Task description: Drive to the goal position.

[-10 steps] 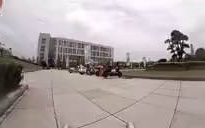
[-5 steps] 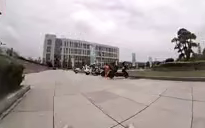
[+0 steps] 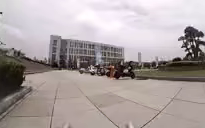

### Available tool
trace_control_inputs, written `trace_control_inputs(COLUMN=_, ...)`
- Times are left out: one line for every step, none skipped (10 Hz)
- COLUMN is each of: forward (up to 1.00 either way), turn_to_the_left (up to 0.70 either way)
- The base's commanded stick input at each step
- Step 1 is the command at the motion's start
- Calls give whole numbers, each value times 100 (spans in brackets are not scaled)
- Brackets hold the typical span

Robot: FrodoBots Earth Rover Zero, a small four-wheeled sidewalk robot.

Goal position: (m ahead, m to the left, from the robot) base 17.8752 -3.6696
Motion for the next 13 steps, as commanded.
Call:
trace_control_inputs(forward=45, turn_to_the_left=27)
trace_control_inputs(forward=45, turn_to_the_left=27)
trace_control_inputs(forward=45, turn_to_the_left=27)
trace_control_inputs(forward=45, turn_to_the_left=27)
trace_control_inputs(forward=45, turn_to_the_left=27)
trace_control_inputs(forward=45, turn_to_the_left=27)
trace_control_inputs(forward=45, turn_to_the_left=27)
trace_control_inputs(forward=45, turn_to_the_left=27)
trace_control_inputs(forward=45, turn_to_the_left=27)
trace_control_inputs(forward=45, turn_to_the_left=21)
trace_control_inputs(forward=45, turn_to_the_left=0)
trace_control_inputs(forward=39, turn_to_the_left=0)
trace_control_inputs(forward=0, turn_to_the_left=0)
